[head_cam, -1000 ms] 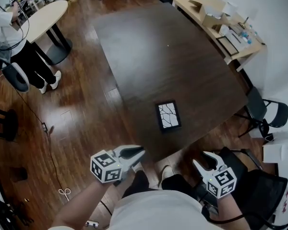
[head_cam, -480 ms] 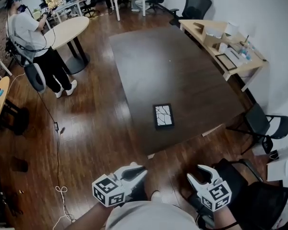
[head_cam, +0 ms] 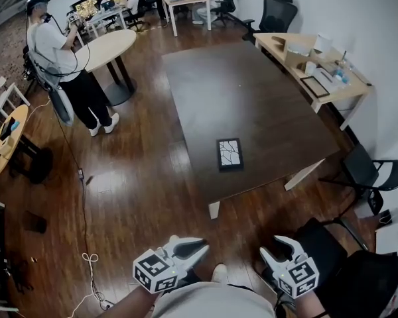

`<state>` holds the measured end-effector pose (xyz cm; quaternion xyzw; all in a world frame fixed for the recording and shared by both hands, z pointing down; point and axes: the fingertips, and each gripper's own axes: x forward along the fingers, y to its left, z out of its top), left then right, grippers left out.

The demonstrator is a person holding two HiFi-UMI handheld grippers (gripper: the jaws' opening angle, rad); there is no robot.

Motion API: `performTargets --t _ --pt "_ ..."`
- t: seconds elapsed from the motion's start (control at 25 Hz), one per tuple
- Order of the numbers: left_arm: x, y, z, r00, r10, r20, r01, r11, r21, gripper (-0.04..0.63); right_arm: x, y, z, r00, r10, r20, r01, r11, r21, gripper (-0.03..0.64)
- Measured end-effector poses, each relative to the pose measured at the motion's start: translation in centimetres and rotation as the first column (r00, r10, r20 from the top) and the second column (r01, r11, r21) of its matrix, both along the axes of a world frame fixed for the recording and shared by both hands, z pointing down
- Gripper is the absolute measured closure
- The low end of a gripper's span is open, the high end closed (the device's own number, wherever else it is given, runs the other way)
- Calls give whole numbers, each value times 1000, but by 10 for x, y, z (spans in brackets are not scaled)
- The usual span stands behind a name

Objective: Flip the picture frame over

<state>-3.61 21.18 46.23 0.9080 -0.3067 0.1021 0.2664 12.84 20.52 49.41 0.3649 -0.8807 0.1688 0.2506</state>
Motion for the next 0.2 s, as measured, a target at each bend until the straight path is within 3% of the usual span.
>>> performTargets --t 0.2 --pt "-2 11 -11 998 25 49 -28 998 57 552 -4 10 -8 1000 18 23 -19 1000 24 443"
